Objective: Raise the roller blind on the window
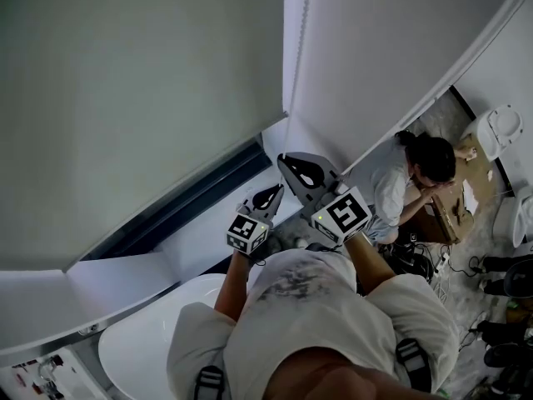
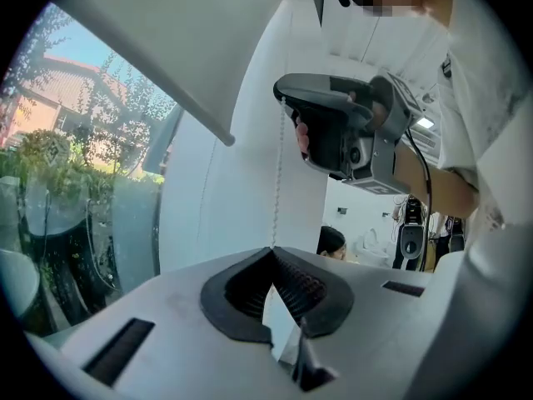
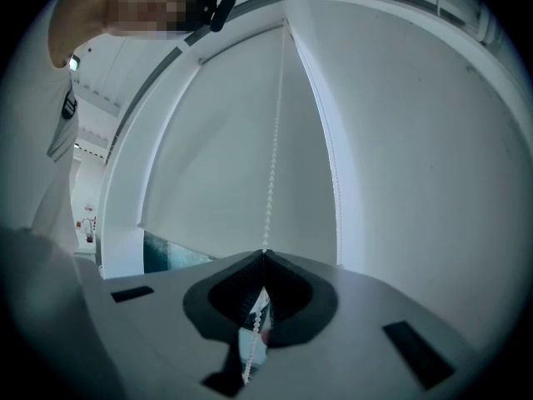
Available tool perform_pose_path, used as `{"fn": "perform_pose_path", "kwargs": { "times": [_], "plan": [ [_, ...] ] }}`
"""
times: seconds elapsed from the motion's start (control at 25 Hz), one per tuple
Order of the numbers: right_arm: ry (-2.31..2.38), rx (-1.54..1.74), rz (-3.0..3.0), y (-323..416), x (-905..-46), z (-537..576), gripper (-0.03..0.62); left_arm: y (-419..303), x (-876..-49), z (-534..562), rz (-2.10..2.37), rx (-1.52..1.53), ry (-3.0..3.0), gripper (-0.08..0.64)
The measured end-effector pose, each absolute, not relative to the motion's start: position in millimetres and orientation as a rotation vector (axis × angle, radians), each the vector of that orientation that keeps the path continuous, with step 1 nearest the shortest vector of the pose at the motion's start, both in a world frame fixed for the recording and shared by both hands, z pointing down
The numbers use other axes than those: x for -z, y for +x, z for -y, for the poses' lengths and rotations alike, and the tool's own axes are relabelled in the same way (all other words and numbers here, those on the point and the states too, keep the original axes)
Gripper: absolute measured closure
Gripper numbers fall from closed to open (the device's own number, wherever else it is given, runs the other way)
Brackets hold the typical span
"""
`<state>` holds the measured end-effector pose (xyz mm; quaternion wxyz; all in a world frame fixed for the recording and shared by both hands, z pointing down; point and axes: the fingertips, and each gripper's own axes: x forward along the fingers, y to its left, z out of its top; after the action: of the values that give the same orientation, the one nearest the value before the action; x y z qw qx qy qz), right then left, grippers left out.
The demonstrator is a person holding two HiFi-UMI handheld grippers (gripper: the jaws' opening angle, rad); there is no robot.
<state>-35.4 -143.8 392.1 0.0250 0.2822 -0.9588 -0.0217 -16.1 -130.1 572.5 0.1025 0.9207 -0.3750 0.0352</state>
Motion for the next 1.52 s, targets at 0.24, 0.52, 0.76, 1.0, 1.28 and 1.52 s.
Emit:
{"fn": "perform_pose_path", "kwargs": {
  "times": [0.24, 0.52, 0.76, 1.0, 1.28, 1.52],
  "plan": [
    [0.864, 0.074, 2.946, -31.5, -405.8, 145.0, 0.531, -14.5, -586.3, 127.9, 1.138, -0.171, 2.704, 0.554],
    [0.849, 0.100, 2.941, -33.6, -405.2, 144.1, 0.532, -19.4, -551.0, 123.4, 1.173, -0.158, 2.719, 0.551],
    [0.846, 0.099, 2.946, -34.1, -405.2, 143.7, 0.532, -29.2, -484.9, 118.9, 1.183, -0.076, 2.779, 0.471],
    [0.858, 0.084, 2.949, -31.7, -405.0, 145.6, 0.532, -45.0, -397.6, 113.1, 1.224, 0.051, 2.867, 0.471],
    [0.848, 0.104, 2.945, -33.5, -405.6, 138.4, 0.532, -35.1, -318.3, 117.0, 1.196, 0.077, 2.951, 0.454],
    [0.833, 0.110, 2.942, -34.3, -411.6, 145.2, 0.531, -22.8, -276.3, 145.8, 1.199, 0.113, 3.014, 0.454]
  ]
}}
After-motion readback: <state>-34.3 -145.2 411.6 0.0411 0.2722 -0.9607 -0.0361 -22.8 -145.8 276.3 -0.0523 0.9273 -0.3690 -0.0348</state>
